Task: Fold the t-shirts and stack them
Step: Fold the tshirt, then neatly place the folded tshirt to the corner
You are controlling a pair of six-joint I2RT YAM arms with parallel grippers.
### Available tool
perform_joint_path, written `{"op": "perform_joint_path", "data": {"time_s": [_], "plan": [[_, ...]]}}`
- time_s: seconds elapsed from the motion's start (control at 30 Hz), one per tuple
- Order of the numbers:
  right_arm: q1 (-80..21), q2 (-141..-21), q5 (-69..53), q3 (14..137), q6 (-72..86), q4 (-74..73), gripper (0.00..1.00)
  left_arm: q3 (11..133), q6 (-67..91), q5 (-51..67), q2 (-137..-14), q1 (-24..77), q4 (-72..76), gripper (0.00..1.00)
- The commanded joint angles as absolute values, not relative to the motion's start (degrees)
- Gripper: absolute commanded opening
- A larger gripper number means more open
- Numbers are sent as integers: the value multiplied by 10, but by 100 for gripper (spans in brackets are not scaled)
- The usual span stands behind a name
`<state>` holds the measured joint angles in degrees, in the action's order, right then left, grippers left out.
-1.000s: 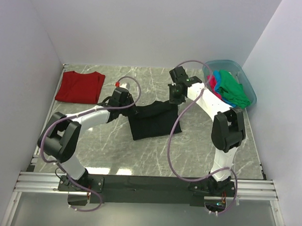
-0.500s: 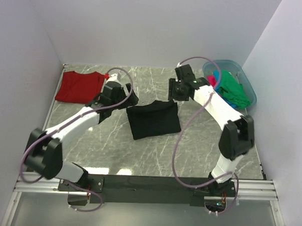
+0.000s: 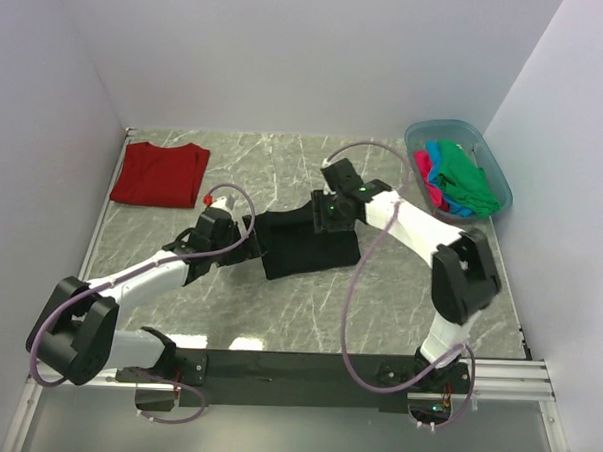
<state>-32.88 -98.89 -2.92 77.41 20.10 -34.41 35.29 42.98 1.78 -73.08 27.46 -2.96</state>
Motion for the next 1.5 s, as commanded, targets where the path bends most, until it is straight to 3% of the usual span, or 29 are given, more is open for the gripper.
{"op": "perform_joint_path", "data": {"time_s": [0.0, 0.2, 0.57, 1.07, 1.47], "plan": [[-333, -1044, -46, 819, 202, -332, 57, 333, 450, 51, -699, 273, 38, 91], [-331, -1148, -20, 926, 195, -365, 56, 311, 454, 69, -706, 274, 69, 91], [-314, -1218, 12, 1064, 214, -365, 56, 293, 459, 74, -703, 274, 78, 91], [-315, -961, 5, 731, 248, -255, 56, 287, 492, 92, -791, 273, 163, 92], [-316, -1021, 14, 635, 258, -220, 56, 277, 515, 93, -845, 273, 230, 93]]}}
